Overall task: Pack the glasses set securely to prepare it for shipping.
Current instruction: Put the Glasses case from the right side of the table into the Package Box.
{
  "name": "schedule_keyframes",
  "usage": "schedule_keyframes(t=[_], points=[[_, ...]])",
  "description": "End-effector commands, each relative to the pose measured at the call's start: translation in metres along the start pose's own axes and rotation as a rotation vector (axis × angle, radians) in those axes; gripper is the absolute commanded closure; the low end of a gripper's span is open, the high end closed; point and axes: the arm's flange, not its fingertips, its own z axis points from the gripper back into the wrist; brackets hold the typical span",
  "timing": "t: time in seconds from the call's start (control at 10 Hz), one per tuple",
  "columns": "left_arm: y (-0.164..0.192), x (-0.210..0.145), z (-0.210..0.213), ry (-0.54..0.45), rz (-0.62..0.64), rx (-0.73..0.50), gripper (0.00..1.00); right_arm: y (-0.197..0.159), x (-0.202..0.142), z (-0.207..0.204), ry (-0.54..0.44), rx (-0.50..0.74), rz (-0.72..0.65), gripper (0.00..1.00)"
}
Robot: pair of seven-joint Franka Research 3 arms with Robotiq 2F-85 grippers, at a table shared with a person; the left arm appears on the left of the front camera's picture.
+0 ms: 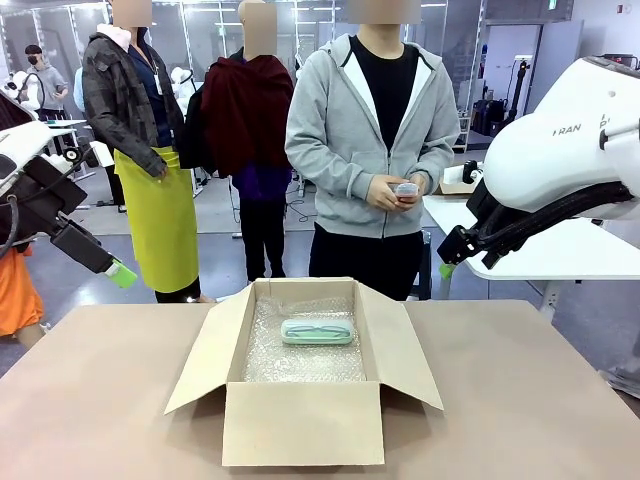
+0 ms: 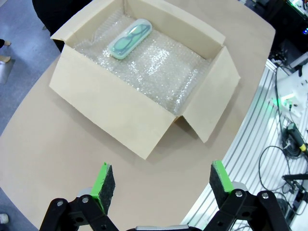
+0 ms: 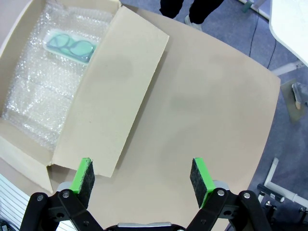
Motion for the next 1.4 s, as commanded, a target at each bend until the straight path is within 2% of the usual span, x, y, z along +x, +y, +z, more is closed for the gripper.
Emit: schedule_keyframes(t=[0.0,1.3], points=[[0.0009,-0.0008,0.0025,-0.014,-0.018,-0.023,0.00,-0.0007,0.0016,0.0009,0.001,0.003,0.014,0.00],[0.0009,-0.0008,0.0025,-0.014,-0.018,-0.023,0.00,-0.0007,0.0016,0.0009,0.001,0.003,0.014,0.00]])
